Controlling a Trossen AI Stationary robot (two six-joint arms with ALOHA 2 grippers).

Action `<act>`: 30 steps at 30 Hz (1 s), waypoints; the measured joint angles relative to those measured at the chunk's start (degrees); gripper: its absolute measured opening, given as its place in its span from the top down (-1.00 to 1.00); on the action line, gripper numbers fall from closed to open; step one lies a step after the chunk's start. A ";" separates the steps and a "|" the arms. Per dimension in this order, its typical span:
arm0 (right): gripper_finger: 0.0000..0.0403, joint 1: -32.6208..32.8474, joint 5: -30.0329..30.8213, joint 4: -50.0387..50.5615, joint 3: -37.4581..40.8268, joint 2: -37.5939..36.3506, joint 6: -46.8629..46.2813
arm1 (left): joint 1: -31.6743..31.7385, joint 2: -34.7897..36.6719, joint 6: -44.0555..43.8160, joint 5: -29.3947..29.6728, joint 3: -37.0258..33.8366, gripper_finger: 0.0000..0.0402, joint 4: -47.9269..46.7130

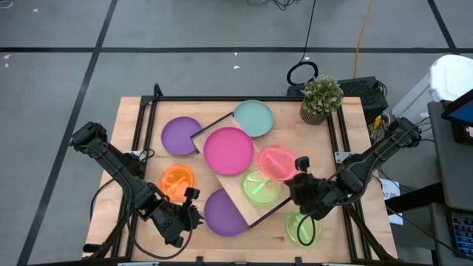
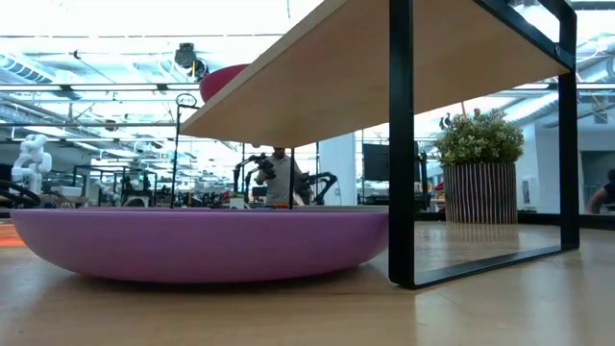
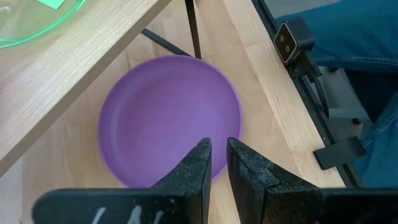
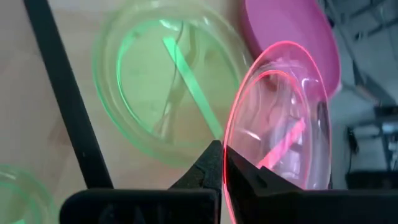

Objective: Place and stack plates onto a shelf
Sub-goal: Stack the pink plate on top of the green plate on the shelf

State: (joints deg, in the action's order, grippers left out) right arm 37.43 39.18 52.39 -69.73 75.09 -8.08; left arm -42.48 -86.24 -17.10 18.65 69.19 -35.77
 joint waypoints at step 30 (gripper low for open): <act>1.00 0.02 -8.00 -14.41 0.04 9.03 17.17 | -0.91 -0.02 -2.56 -0.06 -0.04 0.71 -0.07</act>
State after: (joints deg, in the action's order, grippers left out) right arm 37.45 31.18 37.98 -69.69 84.12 9.09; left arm -43.38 -86.26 -19.66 18.59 69.14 -35.83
